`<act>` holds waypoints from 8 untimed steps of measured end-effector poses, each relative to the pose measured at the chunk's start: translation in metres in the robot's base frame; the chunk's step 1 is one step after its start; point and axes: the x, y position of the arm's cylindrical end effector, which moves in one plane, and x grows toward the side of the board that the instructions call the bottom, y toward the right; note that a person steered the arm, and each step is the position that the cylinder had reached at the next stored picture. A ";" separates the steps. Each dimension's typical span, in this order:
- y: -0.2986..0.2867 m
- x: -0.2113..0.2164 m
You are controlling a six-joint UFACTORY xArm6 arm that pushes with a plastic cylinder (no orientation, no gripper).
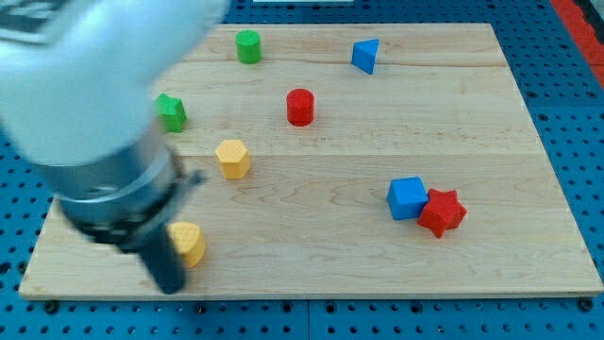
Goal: Push the yellow heart into blue cube
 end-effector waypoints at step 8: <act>0.068 -0.044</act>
